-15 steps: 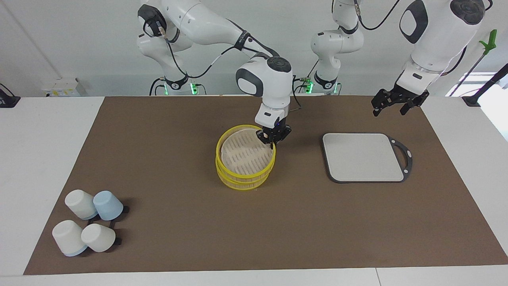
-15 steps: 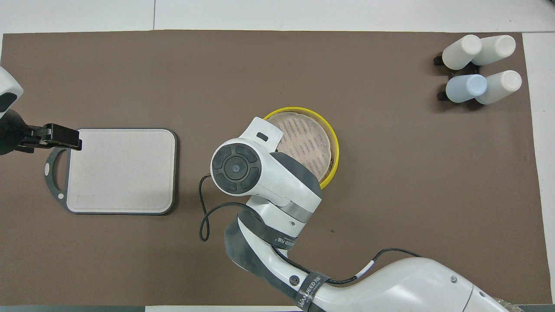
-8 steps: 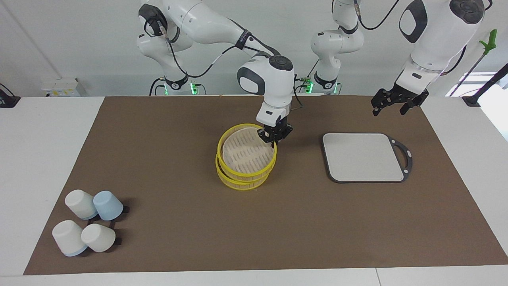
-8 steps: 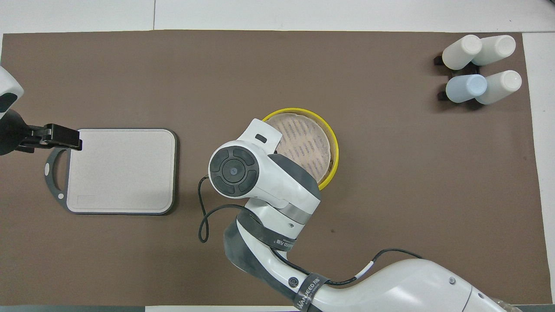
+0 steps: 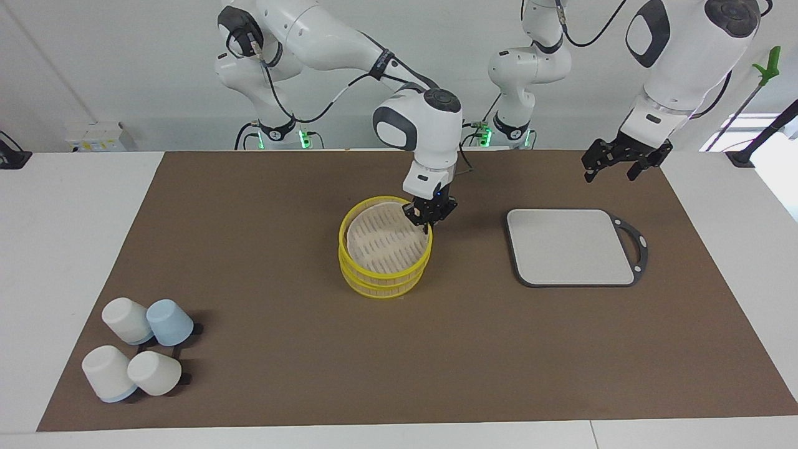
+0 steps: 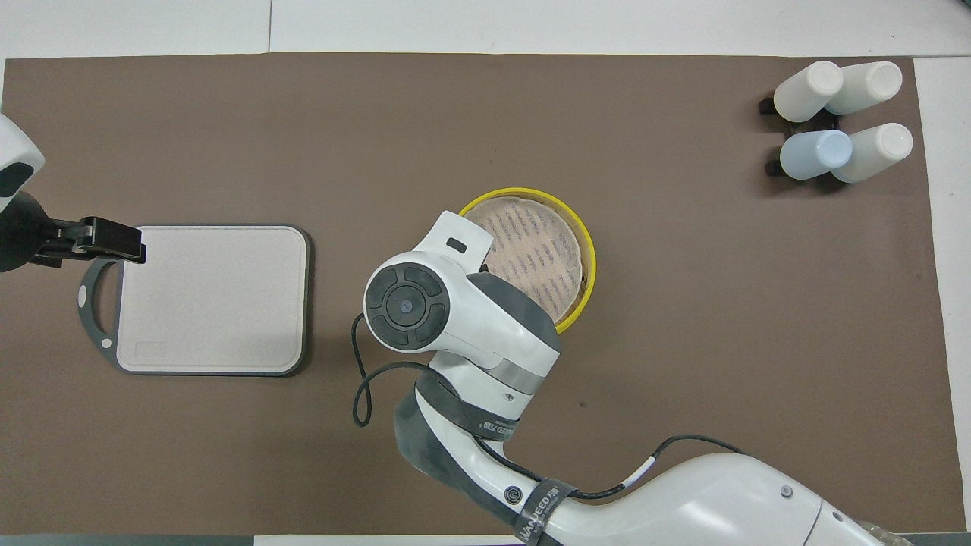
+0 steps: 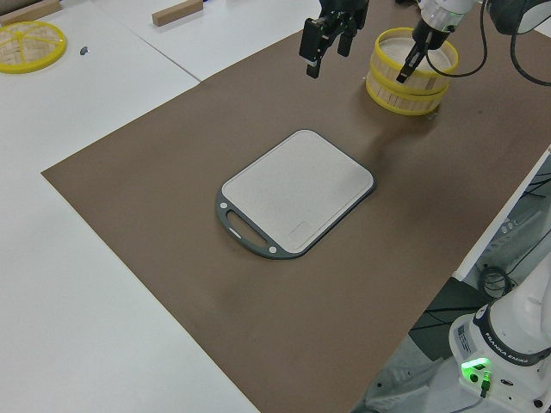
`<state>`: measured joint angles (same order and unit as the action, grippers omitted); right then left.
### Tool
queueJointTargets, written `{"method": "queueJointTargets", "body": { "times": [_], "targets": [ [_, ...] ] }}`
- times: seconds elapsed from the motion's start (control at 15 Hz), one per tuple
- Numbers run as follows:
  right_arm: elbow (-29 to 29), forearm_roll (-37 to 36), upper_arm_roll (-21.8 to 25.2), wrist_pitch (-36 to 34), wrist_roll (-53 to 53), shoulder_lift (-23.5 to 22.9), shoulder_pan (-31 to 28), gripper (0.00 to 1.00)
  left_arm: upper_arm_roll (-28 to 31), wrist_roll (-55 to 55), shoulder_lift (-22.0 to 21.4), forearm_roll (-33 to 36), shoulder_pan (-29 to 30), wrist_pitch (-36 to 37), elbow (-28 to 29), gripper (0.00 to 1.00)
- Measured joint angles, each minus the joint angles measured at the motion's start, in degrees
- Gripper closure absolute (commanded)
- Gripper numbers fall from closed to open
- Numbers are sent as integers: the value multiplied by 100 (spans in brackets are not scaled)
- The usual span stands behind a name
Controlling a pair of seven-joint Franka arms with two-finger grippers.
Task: Place bun in steamer
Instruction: 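Lower the lid onto the steamer basket with the right gripper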
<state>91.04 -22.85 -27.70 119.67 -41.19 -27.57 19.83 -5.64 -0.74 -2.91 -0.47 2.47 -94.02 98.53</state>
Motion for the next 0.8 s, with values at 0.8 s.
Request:
{"method": "queueJointTargets", "body": {
  "times": [0.8],
  "targets": [
    [151,-43,12,80,1,32,-33,100,-5,0,0,0,-3,0,0,0]
  ]
}}
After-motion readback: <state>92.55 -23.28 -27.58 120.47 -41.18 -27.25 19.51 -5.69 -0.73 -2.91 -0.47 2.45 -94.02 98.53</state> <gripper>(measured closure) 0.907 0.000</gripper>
